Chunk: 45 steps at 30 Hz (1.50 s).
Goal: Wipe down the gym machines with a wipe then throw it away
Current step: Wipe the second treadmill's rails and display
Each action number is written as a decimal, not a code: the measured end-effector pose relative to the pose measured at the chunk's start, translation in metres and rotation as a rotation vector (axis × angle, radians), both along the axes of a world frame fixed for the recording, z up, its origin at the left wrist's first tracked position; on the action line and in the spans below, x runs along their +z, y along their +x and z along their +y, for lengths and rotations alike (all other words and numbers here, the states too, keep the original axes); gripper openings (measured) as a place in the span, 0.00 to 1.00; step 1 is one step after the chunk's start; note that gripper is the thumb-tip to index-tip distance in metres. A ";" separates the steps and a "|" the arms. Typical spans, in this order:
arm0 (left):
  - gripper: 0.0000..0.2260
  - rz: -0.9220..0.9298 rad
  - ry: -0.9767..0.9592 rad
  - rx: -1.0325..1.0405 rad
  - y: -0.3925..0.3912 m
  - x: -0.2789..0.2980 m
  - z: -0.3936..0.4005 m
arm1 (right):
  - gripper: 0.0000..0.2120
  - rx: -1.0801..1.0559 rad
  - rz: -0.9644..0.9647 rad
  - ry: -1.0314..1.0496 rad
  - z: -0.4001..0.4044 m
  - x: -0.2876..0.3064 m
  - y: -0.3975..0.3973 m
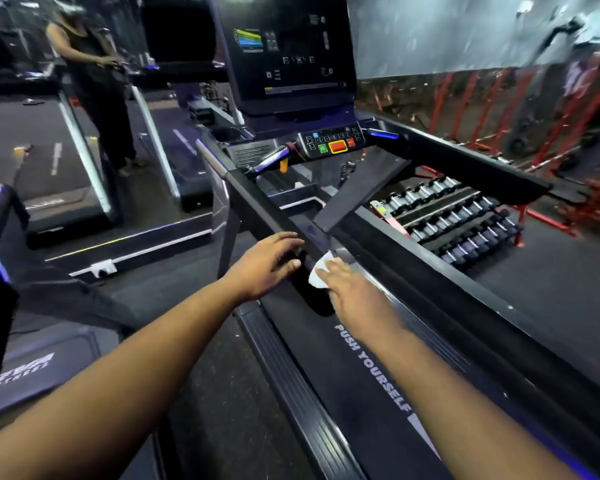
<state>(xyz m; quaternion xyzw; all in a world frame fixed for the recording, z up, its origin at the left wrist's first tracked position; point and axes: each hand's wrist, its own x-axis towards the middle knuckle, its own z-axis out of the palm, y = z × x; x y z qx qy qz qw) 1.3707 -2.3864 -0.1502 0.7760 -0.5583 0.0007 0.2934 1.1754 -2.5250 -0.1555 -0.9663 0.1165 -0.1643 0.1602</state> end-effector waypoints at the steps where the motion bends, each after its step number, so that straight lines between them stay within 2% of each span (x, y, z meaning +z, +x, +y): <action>1: 0.24 -0.044 0.057 -0.019 0.007 -0.002 -0.002 | 0.22 -0.038 -0.011 -0.053 0.002 -0.009 -0.003; 3: 0.26 -0.157 0.163 -0.065 0.014 -0.008 -0.005 | 0.23 -0.191 -0.022 -0.193 0.006 -0.016 -0.004; 5: 0.31 -0.240 0.219 -0.135 0.021 -0.013 -0.008 | 0.30 -0.332 0.053 -0.300 0.018 -0.013 0.009; 8: 0.35 -0.316 0.227 -0.202 0.036 -0.015 -0.013 | 0.36 -0.311 0.160 -0.339 0.049 -0.012 0.036; 10: 0.34 -0.362 0.230 -0.250 0.049 -0.014 -0.014 | 0.34 -0.281 0.184 -0.348 0.058 -0.014 0.044; 13: 0.34 -0.396 0.225 -0.339 0.062 -0.013 -0.018 | 0.27 -0.323 0.109 -0.313 0.044 -0.009 0.036; 18: 0.34 -0.378 0.223 -0.483 0.064 -0.001 -0.046 | 0.20 -0.323 0.089 -0.056 0.014 0.021 0.025; 21: 0.35 -0.281 0.184 -0.541 0.064 0.011 -0.067 | 0.12 -0.370 -0.019 0.045 -0.006 0.033 0.033; 23: 0.34 -0.084 0.140 -0.535 0.061 0.018 -0.076 | 0.11 -0.379 -0.112 0.117 -0.019 0.037 0.039; 28: 0.29 0.923 0.067 -0.453 0.051 0.033 -0.134 | 0.11 -0.423 -0.305 0.102 -0.056 0.052 0.056; 30: 0.18 1.093 0.033 -0.492 0.045 0.042 -0.153 | 0.12 -0.437 -0.329 0.094 -0.067 0.056 0.058; 32: 0.09 1.110 0.029 -0.512 0.039 0.053 -0.170 | 0.18 -0.460 -0.361 0.179 -0.077 0.060 0.054; 34: 0.08 1.073 0.048 -0.546 0.037 0.061 -0.185 | 0.25 -0.526 -0.390 0.359 -0.084 0.068 0.047; 36: 0.07 1.008 0.080 -0.603 0.038 0.067 -0.199 | 0.27 -0.621 -0.405 0.481 -0.091 0.072 0.044; 39: 0.06 0.949 0.145 -0.751 0.042 0.077 -0.216 | 0.22 -0.701 -0.419 0.617 -0.098 0.075 0.049; 41: 0.06 0.910 0.155 -0.825 0.042 0.082 -0.221 | 0.13 -0.674 -0.463 0.738 -0.095 0.080 0.049; 43: 0.03 0.837 0.171 -0.911 0.049 0.084 -0.229 | 0.07 -0.724 -0.511 0.734 -0.088 0.085 0.051; 45: 0.06 0.781 0.177 -1.005 0.061 0.083 -0.236 | 0.05 -0.828 -0.565 0.683 -0.077 0.088 0.055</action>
